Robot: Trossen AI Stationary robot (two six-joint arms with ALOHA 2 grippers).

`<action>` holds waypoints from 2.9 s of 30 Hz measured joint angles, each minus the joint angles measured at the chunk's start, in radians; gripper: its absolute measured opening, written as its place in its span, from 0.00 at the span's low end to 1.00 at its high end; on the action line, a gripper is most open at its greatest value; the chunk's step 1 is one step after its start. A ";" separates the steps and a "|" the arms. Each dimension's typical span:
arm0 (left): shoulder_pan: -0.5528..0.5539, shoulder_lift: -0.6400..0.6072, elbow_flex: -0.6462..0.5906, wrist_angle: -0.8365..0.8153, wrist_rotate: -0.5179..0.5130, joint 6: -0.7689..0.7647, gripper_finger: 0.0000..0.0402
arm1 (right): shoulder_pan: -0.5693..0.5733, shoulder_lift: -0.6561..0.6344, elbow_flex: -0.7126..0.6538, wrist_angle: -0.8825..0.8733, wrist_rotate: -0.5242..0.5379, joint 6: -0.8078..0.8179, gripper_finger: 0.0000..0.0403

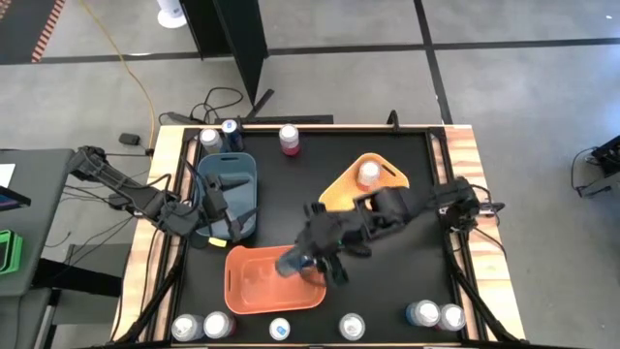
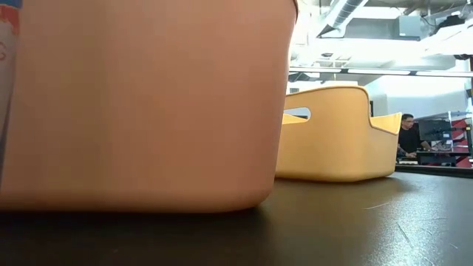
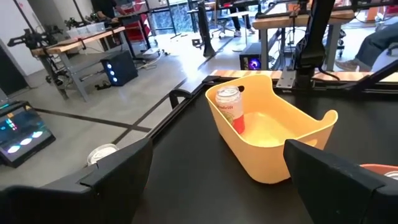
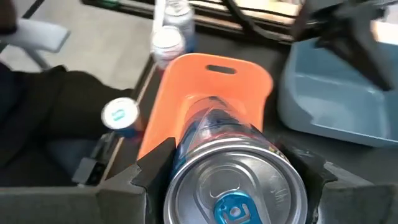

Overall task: Sort soda cans
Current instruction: Put the blue soda can into the orange bin, then put the pink soda can into the yellow bin

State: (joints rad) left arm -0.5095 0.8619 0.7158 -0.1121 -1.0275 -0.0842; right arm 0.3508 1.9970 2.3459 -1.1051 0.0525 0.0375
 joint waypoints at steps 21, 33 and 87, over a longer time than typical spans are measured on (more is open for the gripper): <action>-0.002 0.009 0.001 -0.006 0.063 -0.031 0.89 | 0.084 0.188 -0.001 -0.097 0.010 0.105 0.58; -0.011 0.056 0.001 -0.003 0.139 -0.083 0.89 | 0.073 0.270 -0.001 -0.188 0.013 0.147 0.58; -0.133 0.432 0.000 0.305 0.194 -0.055 0.89 | 0.103 0.228 0.009 -0.229 0.059 0.158 0.74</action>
State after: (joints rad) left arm -0.6422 1.2942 0.7155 0.1928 -0.8333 -0.1390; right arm 0.4538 2.2252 2.3550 -1.3338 0.1112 0.1957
